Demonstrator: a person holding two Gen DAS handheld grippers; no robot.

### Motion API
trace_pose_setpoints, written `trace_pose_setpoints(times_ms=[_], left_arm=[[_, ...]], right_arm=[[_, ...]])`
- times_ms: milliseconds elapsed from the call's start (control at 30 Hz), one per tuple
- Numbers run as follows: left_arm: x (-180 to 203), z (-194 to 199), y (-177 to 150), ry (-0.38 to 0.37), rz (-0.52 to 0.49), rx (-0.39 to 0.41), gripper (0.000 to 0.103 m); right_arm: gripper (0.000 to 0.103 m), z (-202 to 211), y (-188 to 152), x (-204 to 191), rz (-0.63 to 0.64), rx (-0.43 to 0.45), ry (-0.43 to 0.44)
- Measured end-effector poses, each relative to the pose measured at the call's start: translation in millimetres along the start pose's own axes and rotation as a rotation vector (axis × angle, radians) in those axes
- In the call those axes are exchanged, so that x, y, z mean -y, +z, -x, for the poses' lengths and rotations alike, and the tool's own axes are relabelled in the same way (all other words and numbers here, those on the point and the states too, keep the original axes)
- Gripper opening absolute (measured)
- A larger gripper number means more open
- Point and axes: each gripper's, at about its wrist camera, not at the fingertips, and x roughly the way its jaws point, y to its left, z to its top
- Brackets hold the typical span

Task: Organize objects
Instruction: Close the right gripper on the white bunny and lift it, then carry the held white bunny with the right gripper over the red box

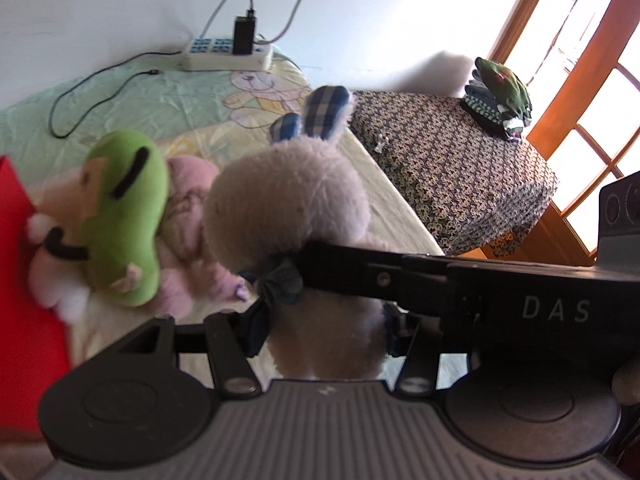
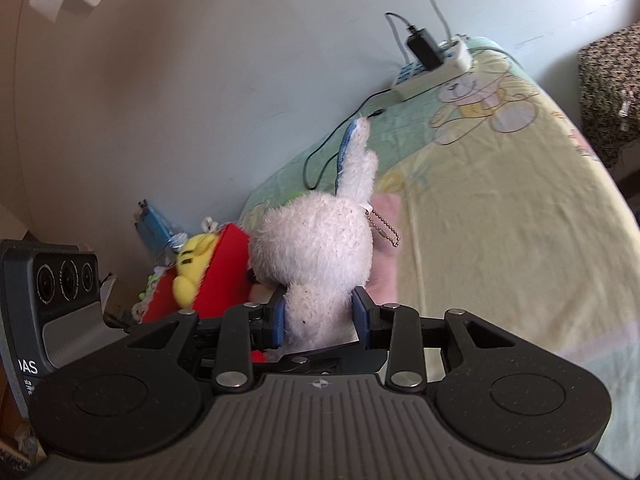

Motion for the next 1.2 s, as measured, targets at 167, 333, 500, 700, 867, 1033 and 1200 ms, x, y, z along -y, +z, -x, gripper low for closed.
trace_pose_setpoints(times_ms=[167,333,500,700,867,1033,1200], left_arm=[[-9.3,24.2,-10.8,0.043,0.015,0.044,0.053],[-20.8,54.7,-20.5,0.098,0.037,0.112,0.053],[-39.0,85.8,-28.5,0.143,0.053,0.171,0.053],[-72.2,121.1,-36.8,0.153,0.031,0.219,0.053],[-109.0,150.4,-43.9,0.146,0.020,0.236,0.053],[-149.2,173.7,-51.3,0.142,0.016,0.247,0.053],[-180.1,186.1,-58.5,0.153,0.007,0.244,0.053]], right_arm=[[0.036,-6.7,-3.1,-21.5,0.045,-0.006,0.043],[0.036,-16.7,-4.5,-49.0,0.102,-0.007,0.107],[0.036,-29.7,-6.2,-81.0,0.153,-0.008,0.152],[0.036,-50.3,-12.7,-119.2,0.174,0.023,0.168],[0.036,-75.1,-23.2,-153.4,0.182,0.045,0.172],[0.036,-102.7,-33.9,-183.4,0.195,0.063,0.169],[0.036,-128.2,-42.0,-203.3,0.190,0.071,0.168]])
